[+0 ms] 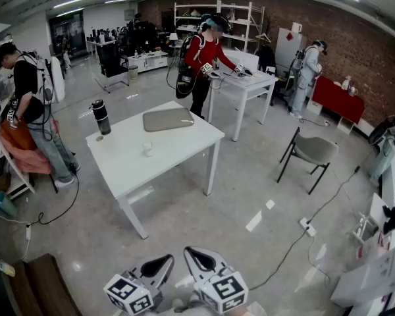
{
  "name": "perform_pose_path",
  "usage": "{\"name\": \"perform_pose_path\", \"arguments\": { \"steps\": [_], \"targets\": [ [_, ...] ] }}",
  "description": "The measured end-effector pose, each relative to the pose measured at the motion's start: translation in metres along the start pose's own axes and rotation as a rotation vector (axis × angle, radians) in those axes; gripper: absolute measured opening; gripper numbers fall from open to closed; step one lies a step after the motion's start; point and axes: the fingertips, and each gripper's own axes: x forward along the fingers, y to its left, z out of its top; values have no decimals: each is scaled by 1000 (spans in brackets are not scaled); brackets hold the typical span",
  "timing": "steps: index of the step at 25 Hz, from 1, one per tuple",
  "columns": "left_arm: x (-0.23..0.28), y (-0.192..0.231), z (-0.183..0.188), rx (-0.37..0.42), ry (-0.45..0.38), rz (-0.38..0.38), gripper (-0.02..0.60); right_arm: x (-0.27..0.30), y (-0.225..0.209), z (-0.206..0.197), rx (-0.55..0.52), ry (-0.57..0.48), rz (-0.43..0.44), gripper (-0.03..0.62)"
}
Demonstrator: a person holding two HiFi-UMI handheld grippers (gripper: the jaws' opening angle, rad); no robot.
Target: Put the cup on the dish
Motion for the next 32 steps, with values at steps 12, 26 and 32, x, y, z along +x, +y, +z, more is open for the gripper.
{"name": "perform_pose_path", "arguments": {
  "steps": [12, 26, 32],
  "targets": [
    [4, 13, -1, 44, 53, 25, 9, 11, -5, 3, -66, -1, -2, 11],
    [18, 16, -11, -15, 31, 35, 8, 6, -27, -1, -11, -15, -35, 11],
    [34, 22, -18, -29, 20, 69, 8, -2, -42, -15, 38, 4, -4, 11]
  ]
}}
